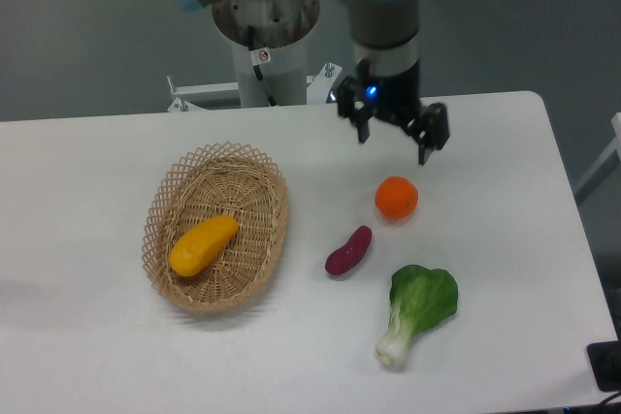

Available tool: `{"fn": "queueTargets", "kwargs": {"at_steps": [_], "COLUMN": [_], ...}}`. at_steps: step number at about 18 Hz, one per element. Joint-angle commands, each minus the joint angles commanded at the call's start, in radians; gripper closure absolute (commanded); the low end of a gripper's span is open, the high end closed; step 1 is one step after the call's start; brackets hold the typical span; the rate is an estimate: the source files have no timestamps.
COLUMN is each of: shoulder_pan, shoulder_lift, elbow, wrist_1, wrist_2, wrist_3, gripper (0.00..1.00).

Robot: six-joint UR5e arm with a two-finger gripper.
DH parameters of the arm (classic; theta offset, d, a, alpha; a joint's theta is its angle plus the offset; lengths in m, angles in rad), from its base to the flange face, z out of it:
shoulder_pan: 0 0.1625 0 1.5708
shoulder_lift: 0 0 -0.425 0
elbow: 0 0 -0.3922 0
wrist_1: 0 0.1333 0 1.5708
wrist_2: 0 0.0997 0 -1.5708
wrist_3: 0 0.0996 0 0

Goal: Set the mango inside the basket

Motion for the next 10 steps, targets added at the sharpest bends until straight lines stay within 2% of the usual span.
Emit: {"fn": "queueTargets", "kwargs": {"at_steps": [3, 5, 10], "shoulder_pan": [0.046, 0.074, 0.080], "shoulder_lift": [0.008, 0.012, 0.015], "elbow": [0.032, 0.038, 0.035], "wrist_1": [-0.046, -0.048, -0.046], "wrist_2": [-0.034, -0.066, -0.072], "wrist_3": [0.088, 0.102, 0.103], "gripper": [0.00, 0.00, 0.00]}}
